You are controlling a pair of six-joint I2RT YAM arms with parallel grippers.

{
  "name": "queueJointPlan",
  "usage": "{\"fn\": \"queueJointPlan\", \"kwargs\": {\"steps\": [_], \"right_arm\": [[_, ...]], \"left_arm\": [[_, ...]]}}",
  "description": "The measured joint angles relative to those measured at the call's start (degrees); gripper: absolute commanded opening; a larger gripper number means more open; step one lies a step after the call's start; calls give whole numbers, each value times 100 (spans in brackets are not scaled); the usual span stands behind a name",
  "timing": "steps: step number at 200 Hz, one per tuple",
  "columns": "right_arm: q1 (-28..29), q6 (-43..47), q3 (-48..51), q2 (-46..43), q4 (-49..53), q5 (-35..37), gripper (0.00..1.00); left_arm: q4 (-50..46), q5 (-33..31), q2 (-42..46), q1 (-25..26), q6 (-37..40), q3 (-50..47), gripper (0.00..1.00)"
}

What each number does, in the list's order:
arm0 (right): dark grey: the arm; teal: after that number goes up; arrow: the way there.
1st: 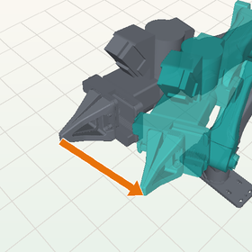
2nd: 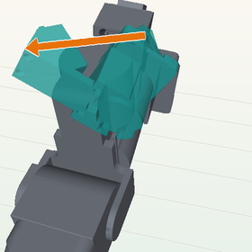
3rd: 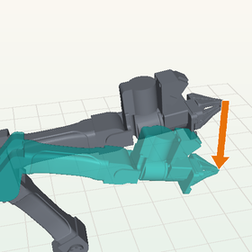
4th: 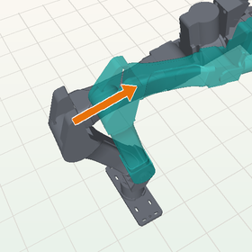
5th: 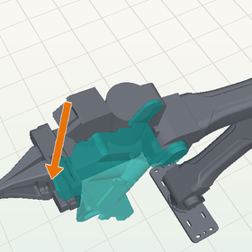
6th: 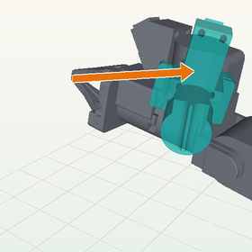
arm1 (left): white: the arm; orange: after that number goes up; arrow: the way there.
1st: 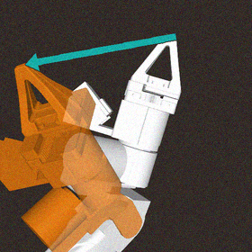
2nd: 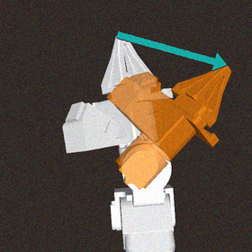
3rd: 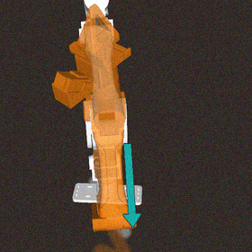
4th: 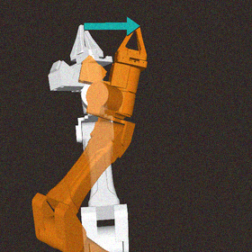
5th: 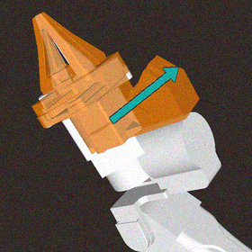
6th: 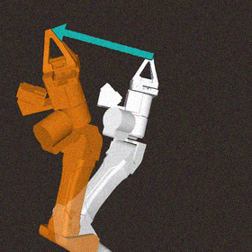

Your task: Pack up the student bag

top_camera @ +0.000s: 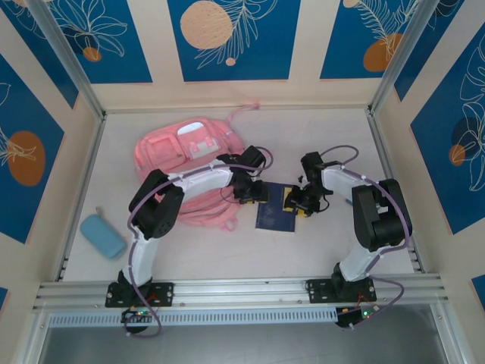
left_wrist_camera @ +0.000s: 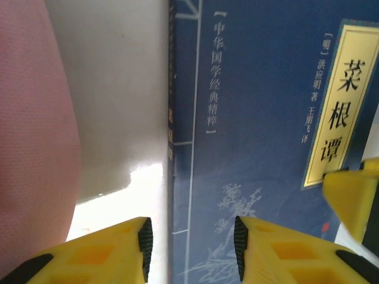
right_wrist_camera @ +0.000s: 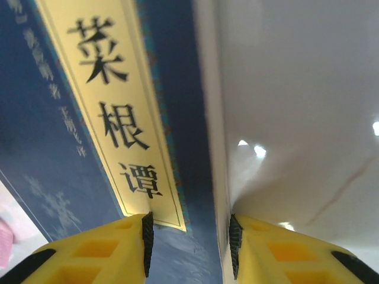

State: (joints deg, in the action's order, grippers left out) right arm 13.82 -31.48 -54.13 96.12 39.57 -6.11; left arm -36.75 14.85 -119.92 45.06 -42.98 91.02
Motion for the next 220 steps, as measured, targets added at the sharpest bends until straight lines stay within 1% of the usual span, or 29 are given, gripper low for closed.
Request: {"fn": "queueJointPlan", "kwargs": {"steps": [40, 81, 110, 159, 181, 206, 220], "right_arm": [[269, -227, 61, -13, -144, -184, 41], [267, -433, 61, -33, -127, 118, 42], [278, -498, 59, -31, -140, 140, 41], [472, -656, -98, 22, -59, 190, 29], [501, -761, -168, 11, 66, 243, 24], [544, -920, -208, -153, 208, 247, 15], [564, -1029, -221, -278, 251, 243, 7]], "left_arm": [[-260, -2, -223, -44, 321, 157, 33], [-398, 15, -319, -68, 483, 236, 32], [-599, 15, -431, -74, 608, 409, 30], [-879, 15, -579, -96, 721, 636, 24], [-925, 15, -595, -103, 752, 660, 23], [-942, 15, -595, -105, 758, 664, 23], [-942, 17, -595, -103, 758, 664, 24]]}}
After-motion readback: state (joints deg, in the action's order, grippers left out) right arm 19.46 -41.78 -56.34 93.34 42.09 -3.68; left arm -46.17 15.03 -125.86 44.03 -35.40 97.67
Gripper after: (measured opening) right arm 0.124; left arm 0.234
